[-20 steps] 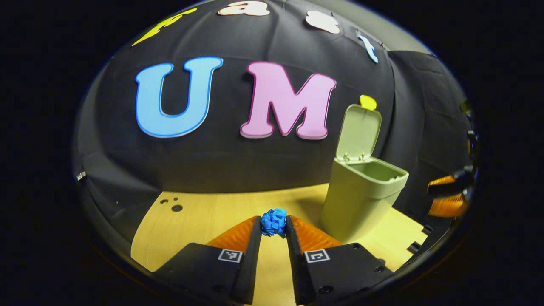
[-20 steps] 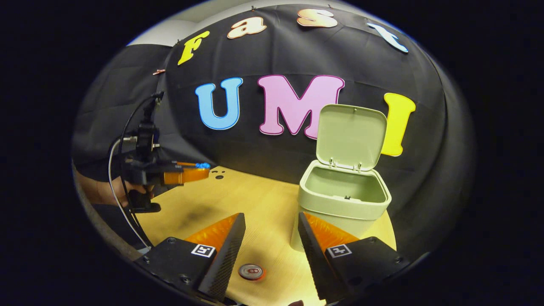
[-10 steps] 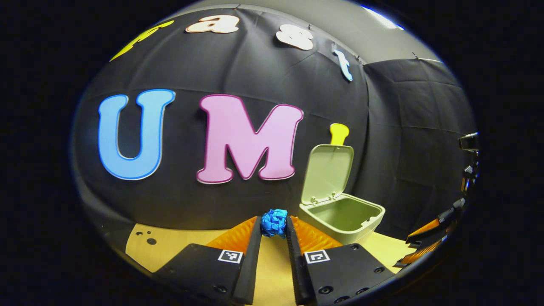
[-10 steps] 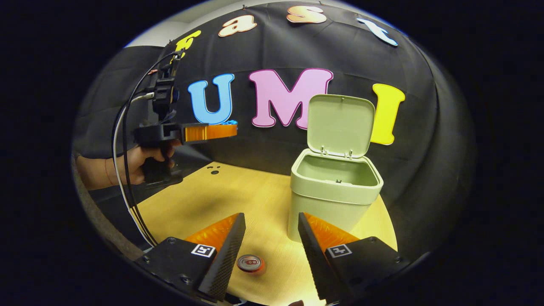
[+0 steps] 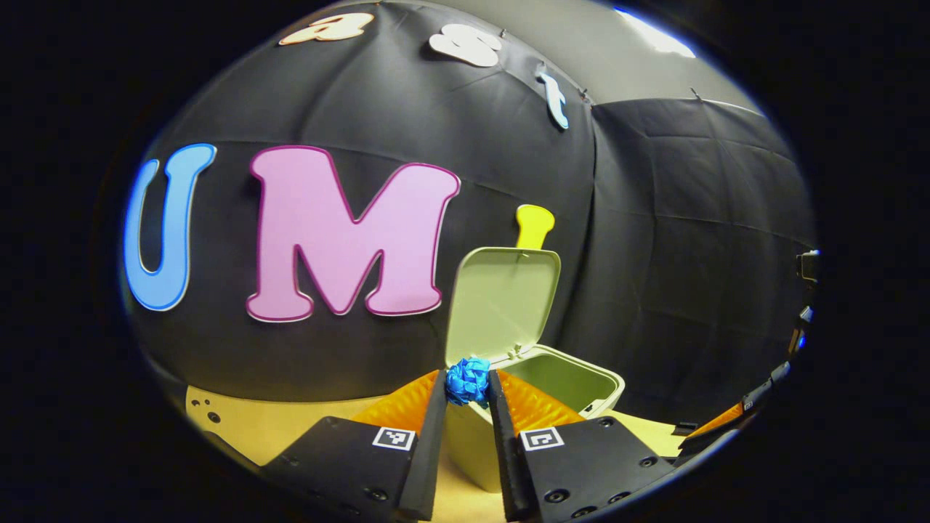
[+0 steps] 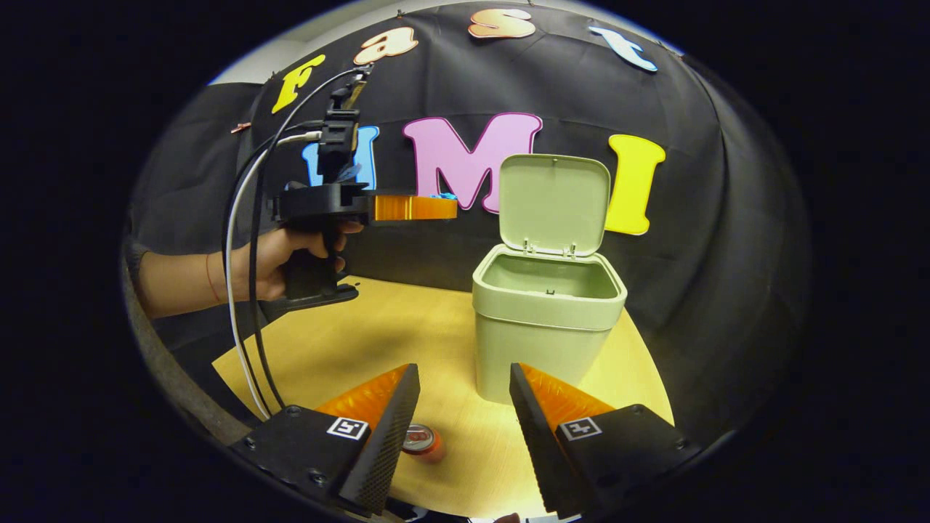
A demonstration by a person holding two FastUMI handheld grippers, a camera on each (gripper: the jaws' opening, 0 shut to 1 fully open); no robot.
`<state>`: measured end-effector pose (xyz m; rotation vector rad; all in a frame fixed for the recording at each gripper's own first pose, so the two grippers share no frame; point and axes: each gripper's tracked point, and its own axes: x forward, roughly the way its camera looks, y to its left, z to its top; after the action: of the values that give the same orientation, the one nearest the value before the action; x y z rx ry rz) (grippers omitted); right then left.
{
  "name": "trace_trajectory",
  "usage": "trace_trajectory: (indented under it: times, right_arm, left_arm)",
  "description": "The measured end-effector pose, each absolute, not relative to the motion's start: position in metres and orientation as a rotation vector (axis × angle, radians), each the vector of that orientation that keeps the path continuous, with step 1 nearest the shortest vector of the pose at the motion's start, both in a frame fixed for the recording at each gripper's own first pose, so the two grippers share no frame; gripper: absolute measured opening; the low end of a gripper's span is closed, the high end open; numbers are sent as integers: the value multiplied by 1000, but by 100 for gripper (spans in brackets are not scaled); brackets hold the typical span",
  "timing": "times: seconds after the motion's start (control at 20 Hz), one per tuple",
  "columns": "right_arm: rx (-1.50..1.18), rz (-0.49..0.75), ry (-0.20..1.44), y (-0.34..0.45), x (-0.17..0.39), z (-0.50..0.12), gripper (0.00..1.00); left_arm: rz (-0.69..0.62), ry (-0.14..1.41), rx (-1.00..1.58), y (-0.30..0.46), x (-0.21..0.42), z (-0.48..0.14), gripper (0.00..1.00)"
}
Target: Press the lid of the desktop garbage bin to open it, pick up the crumpled paper on the desktop and throw it into the bin, then pick up the pop can on the desktop and drop it into the bin, and finally close the garbage bin lid.
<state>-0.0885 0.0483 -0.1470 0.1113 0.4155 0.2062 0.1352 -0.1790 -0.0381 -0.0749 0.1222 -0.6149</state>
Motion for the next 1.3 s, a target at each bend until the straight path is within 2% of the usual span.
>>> trace_trajectory:
  times: [0.25, 0.6, 0.8, 1.0, 1.05, 1.1, 1.15, 1.2, 1.25, 1.3]
  right_arm:
    - [124, 162, 416, 35, -95, -148, 80]
    - [168, 129, 429, 25, -105, -155, 80]
    - [187, 118, 435, 19, -105, -158, 82]
    - [214, 133, 434, 22, -104, -160, 80]
    - [211, 142, 431, 24, -104, -161, 86]
    - [206, 145, 431, 24, -103, -162, 81]
    - [202, 152, 436, 25, -103, -164, 84]
    - [199, 158, 441, 26, -103, -166, 85]
    - [198, 165, 445, 28, -102, -167, 87]
    - [200, 174, 447, 31, -102, -168, 88]
  left_arm:
    - [-683, 177, -65, -220, 143, -57, 39]
    - [-712, 264, -32, -252, 154, -90, 37]
    - [-723, 270, -11, -259, 152, -98, 45]
    - [-728, 269, -9, -263, 152, -99, 56]
    - [-730, 266, -12, -263, 150, -98, 65]
    - [-734, 262, -17, -264, 149, -97, 68]
    - [-735, 251, -25, -264, 148, -92, 80]
    - [-735, 236, -37, -263, 148, -90, 84]
    - [-737, 224, -47, -261, 145, -86, 93]
    - [-734, 215, -52, -258, 144, -82, 95]
